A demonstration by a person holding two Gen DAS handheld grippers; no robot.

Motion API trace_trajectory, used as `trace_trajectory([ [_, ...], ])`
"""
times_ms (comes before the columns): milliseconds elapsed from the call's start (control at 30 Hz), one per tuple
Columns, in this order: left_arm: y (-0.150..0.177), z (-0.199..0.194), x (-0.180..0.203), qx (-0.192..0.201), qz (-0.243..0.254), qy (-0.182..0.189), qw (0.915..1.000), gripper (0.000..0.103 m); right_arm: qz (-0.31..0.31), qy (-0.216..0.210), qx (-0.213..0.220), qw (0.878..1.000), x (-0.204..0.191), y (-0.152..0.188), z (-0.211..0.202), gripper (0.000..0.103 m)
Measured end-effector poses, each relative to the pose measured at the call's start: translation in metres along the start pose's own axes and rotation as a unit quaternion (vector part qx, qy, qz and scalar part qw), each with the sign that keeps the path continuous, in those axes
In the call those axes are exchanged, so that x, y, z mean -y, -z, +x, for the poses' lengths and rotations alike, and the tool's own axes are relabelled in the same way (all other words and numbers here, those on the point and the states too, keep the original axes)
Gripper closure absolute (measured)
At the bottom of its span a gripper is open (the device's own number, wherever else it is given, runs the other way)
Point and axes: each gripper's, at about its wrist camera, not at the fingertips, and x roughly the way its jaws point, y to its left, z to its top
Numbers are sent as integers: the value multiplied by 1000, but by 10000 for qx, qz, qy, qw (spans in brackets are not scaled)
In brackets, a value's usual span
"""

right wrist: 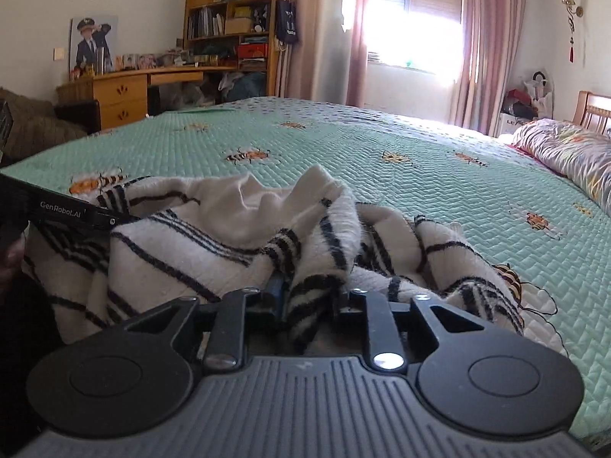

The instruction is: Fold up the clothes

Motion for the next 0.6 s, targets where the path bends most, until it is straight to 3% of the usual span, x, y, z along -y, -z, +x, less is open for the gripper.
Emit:
trace_trajectory([
  [33, -2, 1, 1, -5, 50, -16, 10000, 66, -35, 24, -22, 10000, -1, 1, 0, 63],
  [100, -5, 6, 1, -58, 77, 10, 10000, 56, -93, 63, -67, 9999, -3, 3, 1, 63],
  [167, -7, 10, 1, -69, 123, -25, 9999, 54, 119, -99, -152, 9998, 3, -2, 4, 65],
  [233, -4, 9, -1, 34, 66, -18, 10000, 66, 258, -225, -153, 9993, 5, -10, 7, 89],
  [300, -1, 9, -4, 103, -85, -63, 9999, 85, 135, -127, 36, 9998, -2, -16, 4, 90],
  [333, 0, 8, -7, 139, -158, -68, 9998, 90, 41, -96, 125, 9999, -6, -19, 3, 91],
  [600, -22, -17, -24, 804, -467, -133, 9956, 94, -543, -204, 917, 9941, -19, -94, 9, 93],
])
